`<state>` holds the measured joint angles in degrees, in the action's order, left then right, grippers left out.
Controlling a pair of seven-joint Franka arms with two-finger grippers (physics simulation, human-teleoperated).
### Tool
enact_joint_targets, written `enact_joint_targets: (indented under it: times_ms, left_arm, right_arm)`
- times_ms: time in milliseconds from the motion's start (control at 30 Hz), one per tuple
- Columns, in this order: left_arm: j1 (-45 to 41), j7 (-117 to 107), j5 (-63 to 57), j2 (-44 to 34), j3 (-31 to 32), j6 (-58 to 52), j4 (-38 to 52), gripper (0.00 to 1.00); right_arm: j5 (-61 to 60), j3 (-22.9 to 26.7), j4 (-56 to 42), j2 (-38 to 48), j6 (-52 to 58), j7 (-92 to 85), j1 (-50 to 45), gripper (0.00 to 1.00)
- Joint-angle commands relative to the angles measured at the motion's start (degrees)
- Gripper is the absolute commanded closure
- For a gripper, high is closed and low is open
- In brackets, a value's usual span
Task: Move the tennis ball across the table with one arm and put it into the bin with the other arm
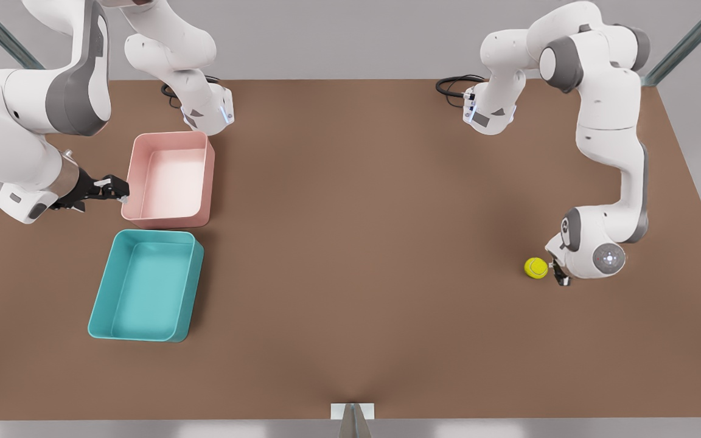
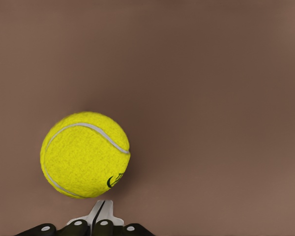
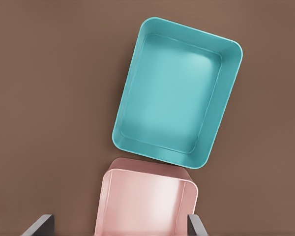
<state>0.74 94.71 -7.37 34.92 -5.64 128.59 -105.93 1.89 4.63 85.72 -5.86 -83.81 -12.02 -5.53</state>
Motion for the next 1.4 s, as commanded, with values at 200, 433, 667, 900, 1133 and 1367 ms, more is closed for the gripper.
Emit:
enact_joint_targets:
  times_ms: [200,433,667,900,1133,1367]
  left_arm:
    - [-8.21,-51.64,13.17,-1.96,11.18,1.49,0.9,0.79]
    - [-7.5,-106.57,7.02,-20.4,0.9,-42.4,14.33,0.0]
    - [-7.24,-126.26,7.81,-25.43,9.07,-62.93,29.03,0.0]
    - [-7.06,-123.89,7.72,-25.87,10.83,-65.92,29.11,0.0]
    - [-7.06,-123.89,7.81,-25.87,10.83,-66.01,28.94,0.0]
    - [-7.06,-123.89,7.81,-25.78,10.83,-66.01,28.59,0.0]
  right_arm:
    - [0.05,0.03,0.06,-0.12,-0.04,-0.02,-0.01,0.0]
    - [0.22,0.03,-0.64,-2.58,-0.04,0.33,-0.97,0.0]
    - [-0.74,-0.06,-9.07,-14.7,-5.66,5.84,-12.65,0.0]
    - [-7.77,-0.15,-9.35,-26.83,-24.03,24.67,-17.41,0.0]
    - [-14.89,0.12,-8.12,-35.89,-36.16,26.87,-17.23,0.0]
    - [-14.01,0.2,1.99,-35.1,-45.74,31.0,-19.17,0.0]
